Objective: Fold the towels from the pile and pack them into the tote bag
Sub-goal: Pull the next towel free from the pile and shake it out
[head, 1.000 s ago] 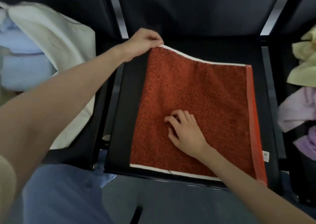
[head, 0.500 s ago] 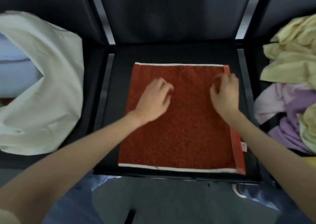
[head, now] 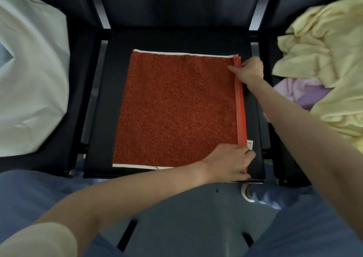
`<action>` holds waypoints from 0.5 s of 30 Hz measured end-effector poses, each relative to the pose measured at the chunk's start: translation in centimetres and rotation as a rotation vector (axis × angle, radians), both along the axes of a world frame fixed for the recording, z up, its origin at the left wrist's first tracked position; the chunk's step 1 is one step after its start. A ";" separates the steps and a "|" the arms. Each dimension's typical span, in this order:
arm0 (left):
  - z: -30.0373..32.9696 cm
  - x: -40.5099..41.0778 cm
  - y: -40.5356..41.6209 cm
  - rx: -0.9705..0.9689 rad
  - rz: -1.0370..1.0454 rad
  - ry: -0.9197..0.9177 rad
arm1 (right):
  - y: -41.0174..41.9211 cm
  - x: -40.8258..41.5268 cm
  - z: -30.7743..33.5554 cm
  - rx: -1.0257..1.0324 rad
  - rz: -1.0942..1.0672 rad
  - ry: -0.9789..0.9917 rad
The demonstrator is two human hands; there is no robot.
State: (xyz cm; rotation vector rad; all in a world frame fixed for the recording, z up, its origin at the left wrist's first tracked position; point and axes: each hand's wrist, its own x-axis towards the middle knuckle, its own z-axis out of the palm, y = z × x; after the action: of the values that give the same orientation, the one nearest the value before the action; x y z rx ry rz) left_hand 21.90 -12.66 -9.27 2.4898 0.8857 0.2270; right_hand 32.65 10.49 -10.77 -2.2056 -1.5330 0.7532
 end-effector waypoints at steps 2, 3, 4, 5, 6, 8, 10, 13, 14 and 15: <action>0.4 0.1 0.2 -0.023 0.028 0.026 | -0.1 0.1 0.3 -0.002 0.025 -0.002; 0.7 0.0 0.1 -0.056 0.057 0.027 | -0.3 0.2 0.6 -0.003 0.036 0.014; 1.0 0.0 0.1 -0.105 0.095 0.020 | -0.5 0.5 1.0 0.001 0.033 0.043; 1.3 -0.1 -0.1 -0.175 0.141 0.003 | -0.7 0.8 1.4 0.016 0.020 0.089; 1.6 -0.2 -0.2 -0.260 0.200 -0.032 | -0.9 1.2 1.8 0.036 0.002 0.140; 2.5 -0.5 -0.1 -0.471 0.340 -0.099 | -1.3 2.0 2.7 0.085 -0.045 0.255; 3.6 -1.1 0.3 -0.703 0.446 -0.166 | -1.7 2.5 3.7 0.100 -0.123 0.428; 5.8 -2.6 0.2 -1.047 0.530 -0.360 | -2.0 2.4 6.0 0.081 -0.218 0.633; 6.5 -3.4 0.0 -1.131 0.539 -0.417 | -2.0 2.0 6.8 0.074 -0.239 0.675; 7.2 -4.3 -0.2 -1.175 0.545 -0.450 | -1.9 1.6 7.4 0.068 -0.248 0.707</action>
State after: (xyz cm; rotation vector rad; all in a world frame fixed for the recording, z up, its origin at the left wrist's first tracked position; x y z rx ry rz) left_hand 17.60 -12.90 -2.10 1.0456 1.0459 0.3059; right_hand 34.21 8.58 -3.33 -1.7445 -0.9013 1.2021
